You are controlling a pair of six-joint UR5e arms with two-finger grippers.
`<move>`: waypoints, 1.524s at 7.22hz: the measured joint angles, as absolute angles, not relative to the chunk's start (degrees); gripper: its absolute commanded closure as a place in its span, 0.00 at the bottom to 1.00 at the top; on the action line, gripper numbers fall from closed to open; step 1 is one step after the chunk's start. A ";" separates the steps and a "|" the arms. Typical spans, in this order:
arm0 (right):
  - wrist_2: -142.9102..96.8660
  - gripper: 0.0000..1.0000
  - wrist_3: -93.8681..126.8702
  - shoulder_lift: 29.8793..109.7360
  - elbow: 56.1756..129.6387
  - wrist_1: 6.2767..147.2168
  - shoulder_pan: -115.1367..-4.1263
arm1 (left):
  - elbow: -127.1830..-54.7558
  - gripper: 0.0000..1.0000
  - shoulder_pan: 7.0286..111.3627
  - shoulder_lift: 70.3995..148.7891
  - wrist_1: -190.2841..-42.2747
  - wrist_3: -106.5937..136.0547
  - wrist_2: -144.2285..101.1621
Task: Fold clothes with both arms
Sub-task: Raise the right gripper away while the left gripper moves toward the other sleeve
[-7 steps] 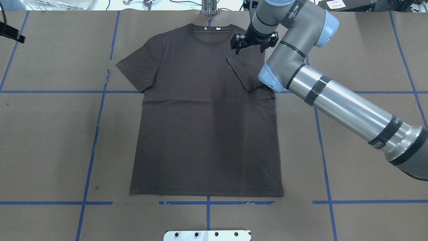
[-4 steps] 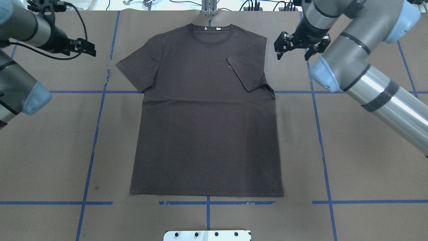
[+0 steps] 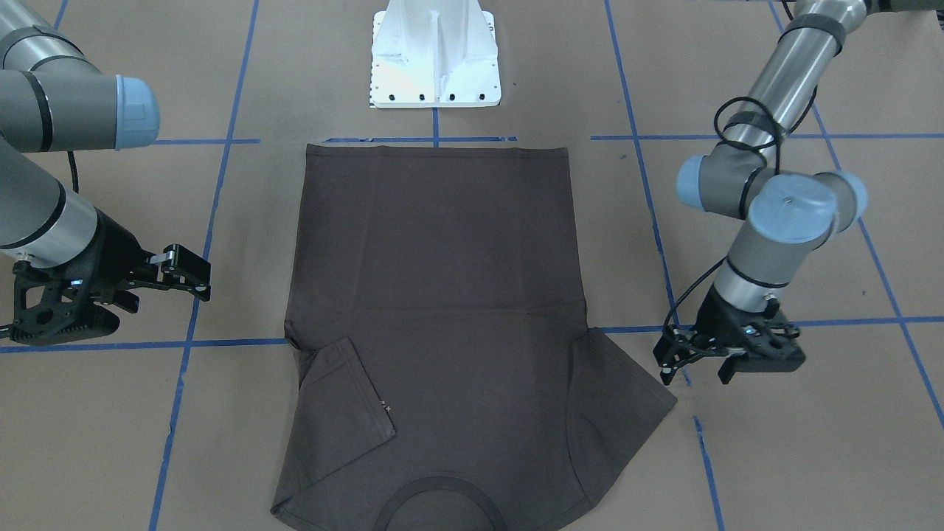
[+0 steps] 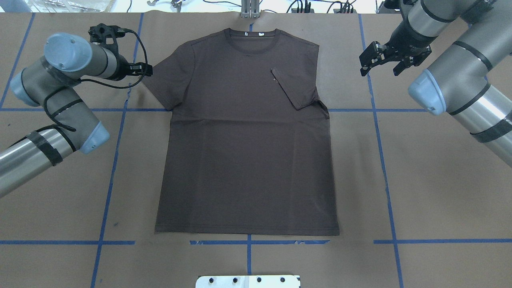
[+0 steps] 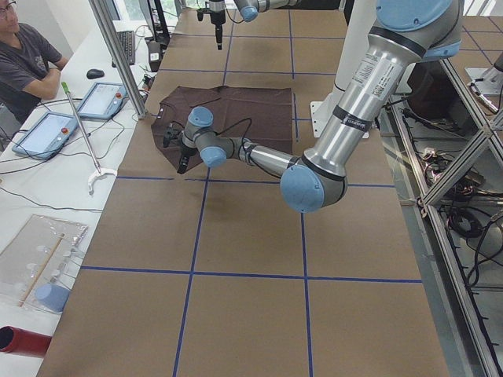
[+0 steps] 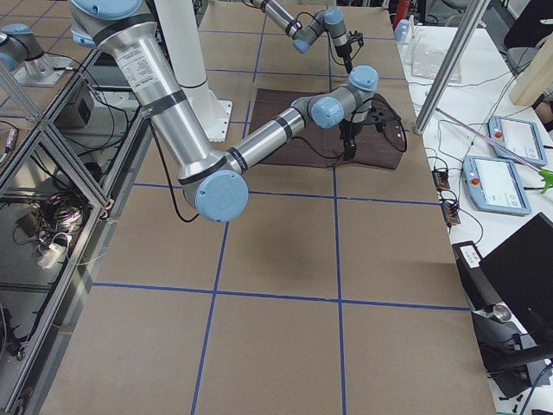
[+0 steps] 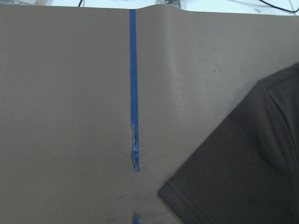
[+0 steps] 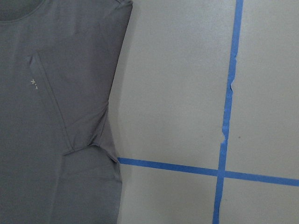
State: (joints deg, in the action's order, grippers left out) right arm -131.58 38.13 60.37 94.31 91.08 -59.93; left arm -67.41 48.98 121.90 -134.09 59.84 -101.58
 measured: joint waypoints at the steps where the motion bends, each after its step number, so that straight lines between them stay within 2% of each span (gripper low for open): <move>1: -131.44 0.00 38.20 60.26 94.30 91.07 -59.87 | -65.64 0.03 47.77 122.87 -134.47 60.92 -100.31; 2: -131.36 0.00 38.42 60.15 94.27 91.08 -59.79 | -64.56 0.04 47.25 123.44 -134.59 61.33 -99.81; 5: -130.99 0.00 38.74 60.00 94.09 91.13 -59.40 | -63.35 0.14 47.14 124.07 -134.65 61.31 -99.51; 6: -130.92 0.00 38.76 60.00 94.06 91.09 -59.21 | -63.03 0.27 47.42 124.09 -134.63 61.13 -99.47; 7: -130.89 0.00 38.76 60.00 94.05 91.07 -59.02 | -62.86 0.48 47.65 124.13 -134.59 61.05 -99.43; 8: -130.87 0.00 38.76 59.99 94.02 91.06 -58.94 | -62.80 0.73 47.81 124.16 -134.57 61.01 -99.41; 9: -130.85 0.00 38.74 60.00 93.94 91.04 -58.92 | -62.78 0.85 47.86 124.25 -134.50 61.00 -99.40; 11: -130.85 0.00 38.69 60.03 93.75 90.96 -58.89 | -62.76 0.95 47.92 124.43 -134.26 61.00 -99.40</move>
